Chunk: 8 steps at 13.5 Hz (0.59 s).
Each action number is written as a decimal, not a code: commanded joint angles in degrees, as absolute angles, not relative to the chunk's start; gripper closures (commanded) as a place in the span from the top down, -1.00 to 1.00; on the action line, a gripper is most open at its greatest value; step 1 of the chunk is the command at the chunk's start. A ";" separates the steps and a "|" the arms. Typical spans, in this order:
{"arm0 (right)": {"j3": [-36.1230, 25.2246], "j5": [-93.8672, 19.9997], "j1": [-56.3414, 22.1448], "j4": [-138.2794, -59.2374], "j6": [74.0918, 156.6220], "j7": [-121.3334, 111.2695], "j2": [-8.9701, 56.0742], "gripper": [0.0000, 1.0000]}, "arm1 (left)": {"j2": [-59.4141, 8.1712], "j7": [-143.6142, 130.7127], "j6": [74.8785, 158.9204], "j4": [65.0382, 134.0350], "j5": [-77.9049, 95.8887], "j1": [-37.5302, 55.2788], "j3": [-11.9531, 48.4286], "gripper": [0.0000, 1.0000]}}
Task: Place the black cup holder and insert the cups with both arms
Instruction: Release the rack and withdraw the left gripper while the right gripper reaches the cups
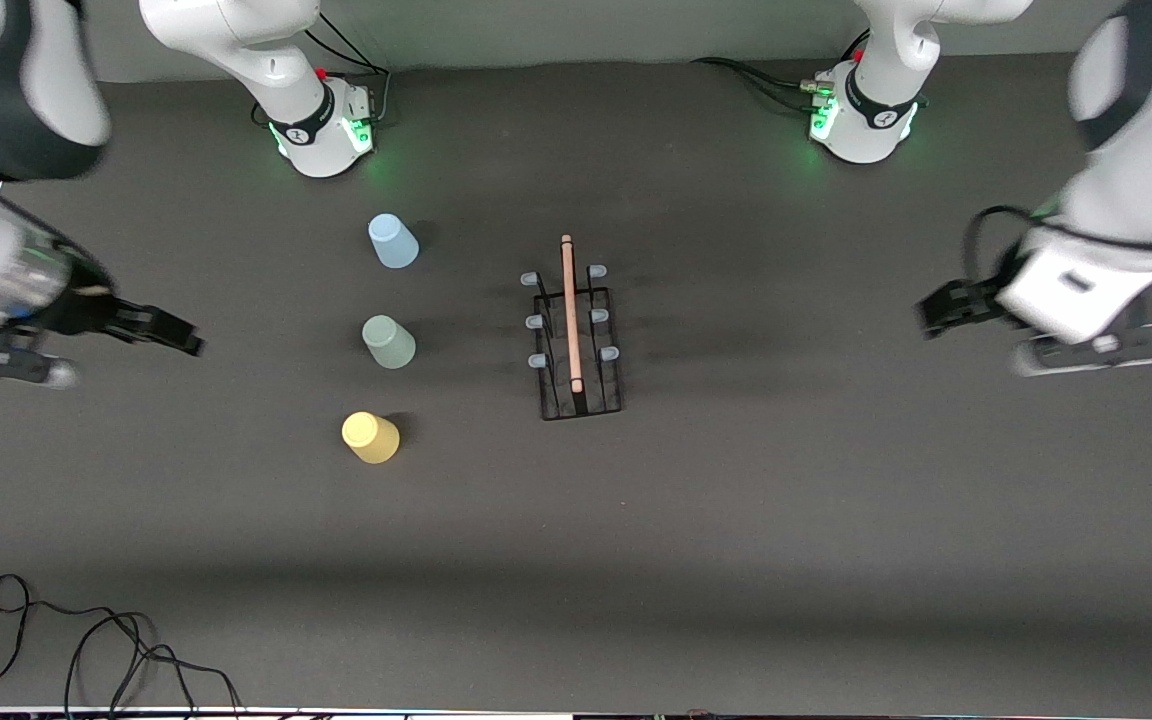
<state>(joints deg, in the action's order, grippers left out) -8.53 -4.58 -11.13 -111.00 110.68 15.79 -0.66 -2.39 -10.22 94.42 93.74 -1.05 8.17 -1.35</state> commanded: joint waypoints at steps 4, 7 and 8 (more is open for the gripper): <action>-8.70 -5.10 -20.20 -128.57 126.73 30.21 -2.03 0.99 | 7.38 1.93 94.66 103.97 -1.41 -1.58 -0.44 1.00; -8.70 -5.19 -24.60 -129.72 128.92 35.41 1.57 0.99 | 7.12 2.02 94.75 103.27 -1.76 -1.67 -0.44 1.00; -8.70 -5.19 -24.78 -131.12 131.11 35.42 1.93 0.99 | 7.03 2.37 95.01 103.27 -1.76 -1.67 -0.44 1.00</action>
<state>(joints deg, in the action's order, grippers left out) -8.31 -4.64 -23.64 -129.47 127.72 33.63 0.96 6.06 1.40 94.38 102.13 -1.06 -1.49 -0.83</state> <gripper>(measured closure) 0.004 0.000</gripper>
